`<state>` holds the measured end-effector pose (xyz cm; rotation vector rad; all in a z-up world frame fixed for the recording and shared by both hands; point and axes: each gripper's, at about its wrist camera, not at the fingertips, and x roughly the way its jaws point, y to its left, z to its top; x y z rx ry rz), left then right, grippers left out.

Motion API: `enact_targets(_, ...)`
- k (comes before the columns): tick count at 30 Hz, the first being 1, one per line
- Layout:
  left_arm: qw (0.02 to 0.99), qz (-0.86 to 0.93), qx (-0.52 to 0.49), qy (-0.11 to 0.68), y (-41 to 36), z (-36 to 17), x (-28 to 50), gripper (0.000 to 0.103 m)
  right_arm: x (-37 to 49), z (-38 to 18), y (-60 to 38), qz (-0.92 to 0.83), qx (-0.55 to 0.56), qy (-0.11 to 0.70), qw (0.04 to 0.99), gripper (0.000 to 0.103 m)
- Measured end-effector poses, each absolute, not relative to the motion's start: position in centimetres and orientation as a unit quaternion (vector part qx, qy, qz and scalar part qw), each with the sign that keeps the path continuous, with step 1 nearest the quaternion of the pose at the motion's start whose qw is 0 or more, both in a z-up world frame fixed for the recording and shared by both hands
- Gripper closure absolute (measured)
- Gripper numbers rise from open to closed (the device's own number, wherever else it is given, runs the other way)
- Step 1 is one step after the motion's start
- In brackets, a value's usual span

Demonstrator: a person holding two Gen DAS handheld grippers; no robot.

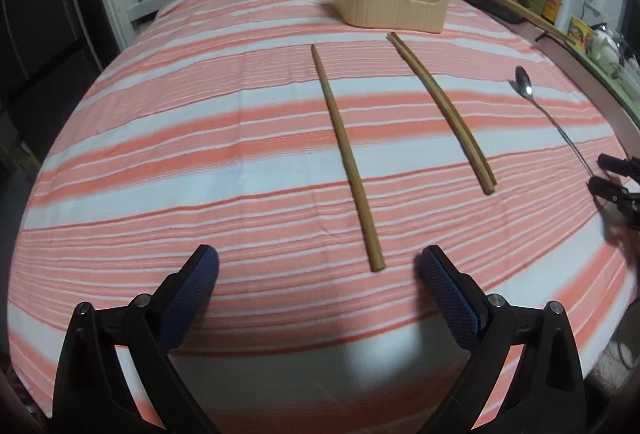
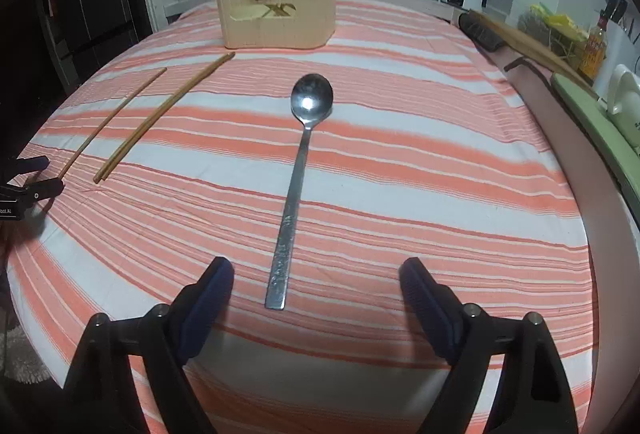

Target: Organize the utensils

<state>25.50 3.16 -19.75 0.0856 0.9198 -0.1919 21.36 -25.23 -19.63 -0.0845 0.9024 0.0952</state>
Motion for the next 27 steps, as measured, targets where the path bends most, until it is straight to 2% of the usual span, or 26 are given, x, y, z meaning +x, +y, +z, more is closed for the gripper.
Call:
enact_targets(1, 0.894, -0.091, 0.039, 0.438, 3.0, -19.7, 25.3, 0.013, 21.2, -19.6, -25.1, 0.045, -0.040, 0.432, 0.900, 0.030)
enact_targets(2, 0.896, -0.089, 0.037, 0.434, 2.8, -19.6, 25.0, 0.015, 21.1, -19.6, -25.0, 0.042, -0.038, 0.430, 0.901, 0.032)
enact_targets(4, 0.899, -0.092, 0.032, 0.428, 2.5, -19.5, 24.8, 0.028, 20.8, -19.6, -24.8, 0.038, -0.035, 0.428, 0.902, 0.034)
enact_targets(7, 0.901, -0.089, 0.030, 0.423, 2.3, -19.4, 24.5, 0.033, 20.2, -19.6, -24.6, 0.037, -0.037, 0.420, 0.906, 0.035)
enact_targets(11, 0.898, -0.090, 0.031, 0.430, 1.9, -19.4, 25.9, 0.034, 24.0, -19.4, -24.7, 0.041, -0.031, 0.464, 0.884, 0.035)
enact_targets(13, 0.897, -0.089, 0.029, 0.431, 1.6, -19.3, 26.5, 0.042, 26.3, -19.1, -24.8, 0.041, -0.023, 0.476, 0.878, 0.036)
enact_targets(22, 0.907, -0.083, 0.020, 0.413, 1.7, -19.4, 25.3, 0.058, 35.2, -19.7, -23.0, 0.045, -0.027, 0.465, 0.884, 0.035)
enact_targets(24, 0.908, -0.083, 0.012, 0.410, 1.9, -19.4, 25.2, 0.065, 36.1, -19.7, -23.1, 0.038, -0.028, 0.461, 0.886, 0.038)
enact_targets(26, 0.910, -0.082, 0.003, 0.407, 2.1, -19.4, 25.2, 0.074, 36.4, -19.5, -23.4, 0.028, -0.027, 0.454, 0.890, 0.067)
enact_targets(27, 0.911, -0.083, 0.000, 0.405, 2.2, -19.4, 25.2, 0.081, 36.4, -19.6, -23.6, 0.030, -0.020, 0.455, 0.890, 0.067)
